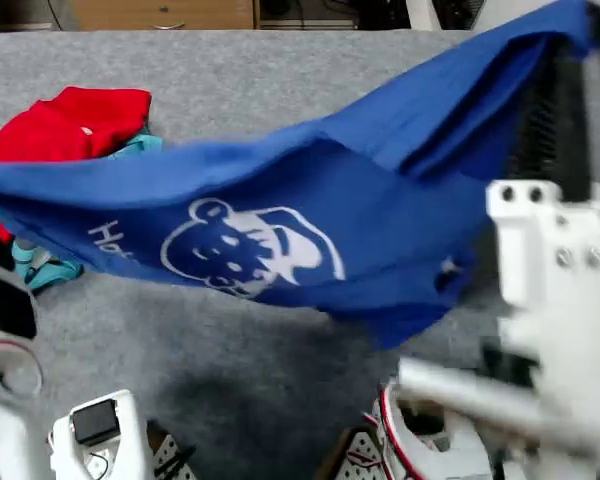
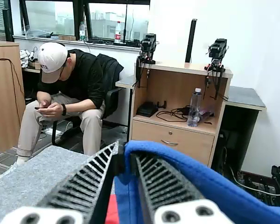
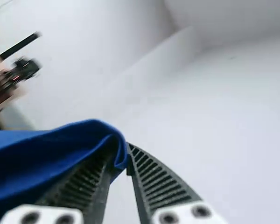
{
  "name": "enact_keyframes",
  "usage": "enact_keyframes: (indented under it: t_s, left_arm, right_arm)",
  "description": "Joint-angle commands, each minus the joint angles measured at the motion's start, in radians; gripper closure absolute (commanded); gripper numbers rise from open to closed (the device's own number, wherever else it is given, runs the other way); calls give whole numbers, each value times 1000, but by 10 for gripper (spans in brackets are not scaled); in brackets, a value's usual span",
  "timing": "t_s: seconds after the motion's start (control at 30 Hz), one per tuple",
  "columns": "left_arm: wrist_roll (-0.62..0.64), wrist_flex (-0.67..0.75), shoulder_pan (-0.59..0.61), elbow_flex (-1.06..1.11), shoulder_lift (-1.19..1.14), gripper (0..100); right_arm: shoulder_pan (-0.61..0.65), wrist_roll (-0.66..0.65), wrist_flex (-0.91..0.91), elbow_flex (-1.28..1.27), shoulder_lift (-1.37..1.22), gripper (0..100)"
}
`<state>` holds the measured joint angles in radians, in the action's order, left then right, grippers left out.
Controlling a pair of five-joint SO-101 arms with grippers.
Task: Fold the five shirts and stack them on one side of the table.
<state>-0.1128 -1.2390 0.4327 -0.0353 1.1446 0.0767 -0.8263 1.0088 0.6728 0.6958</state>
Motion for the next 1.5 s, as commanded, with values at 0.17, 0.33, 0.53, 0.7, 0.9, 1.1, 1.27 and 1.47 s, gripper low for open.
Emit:
enact_keyframes:
  t_s: [0.17, 0.33, 0.53, 0.7, 0.9, 1.1, 1.27, 1.47]
  left_arm:
    - [-28, -135, -3, -221, -7, 981]
    - [-57, -258, -3, -238, -7, 981]
    - [-58, -394, -6, -132, -7, 981]
    - [-89, -394, -3, 94, -5, 981]
    - [-83, -374, -11, 180, 47, 981]
    - [-83, -227, -9, 334, 119, 981]
    - [-68, 121, -11, 566, 119, 981]
    - [34, 789, -11, 916, 39, 980]
  right_arm:
    - [-25, 6, -87, 136, -1, 995]
    - [-25, 6, -126, 150, -1, 995]
    - [-24, 5, -132, 143, -4, 995]
    - [-22, -81, -124, 56, -1, 995]
    - [-21, -104, -124, -22, 4, 995]
    - [18, -109, -140, -166, -4, 995]
    - [65, -173, -304, -418, -24, 995]
    - [67, -170, -585, -638, -189, 995]
